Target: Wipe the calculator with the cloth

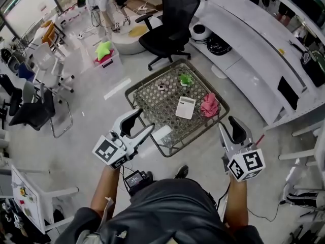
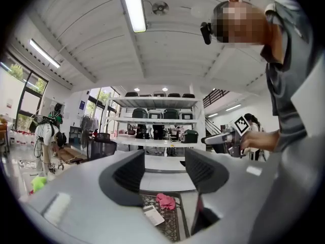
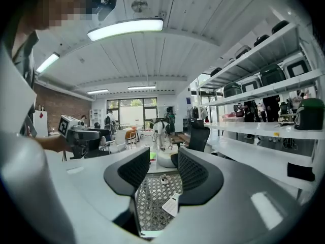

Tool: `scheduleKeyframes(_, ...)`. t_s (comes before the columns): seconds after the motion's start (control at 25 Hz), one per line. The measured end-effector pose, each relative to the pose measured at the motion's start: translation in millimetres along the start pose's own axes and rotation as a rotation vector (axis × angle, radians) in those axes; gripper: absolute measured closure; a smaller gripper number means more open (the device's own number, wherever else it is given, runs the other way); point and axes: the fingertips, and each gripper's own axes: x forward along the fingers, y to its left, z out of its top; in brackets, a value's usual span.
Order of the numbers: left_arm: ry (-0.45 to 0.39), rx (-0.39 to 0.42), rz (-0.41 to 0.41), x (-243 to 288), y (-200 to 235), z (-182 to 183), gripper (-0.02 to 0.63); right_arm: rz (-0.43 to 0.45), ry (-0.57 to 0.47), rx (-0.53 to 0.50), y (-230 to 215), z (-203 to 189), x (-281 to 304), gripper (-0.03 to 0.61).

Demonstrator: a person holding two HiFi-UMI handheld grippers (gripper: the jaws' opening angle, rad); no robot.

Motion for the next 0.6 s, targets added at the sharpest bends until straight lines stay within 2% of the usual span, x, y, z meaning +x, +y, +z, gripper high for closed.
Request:
scheduleKeyframes(0.24,0.01,-0.001,0.082,15,0,3,0.325,0.076,0.006,0.002,-25,5,21,0.426)
scheduleKeyframes(0.4,0.021,-0.004,0.106,22,-5,2,0.325,0.11,0.008,0.008,-36,3,30,0.426)
scheduleKeyframes(0.6,0.031,-0.007,0.099,29,4,-1,0.325,0.107,0.016,0.023,-40,-4,41,0.426)
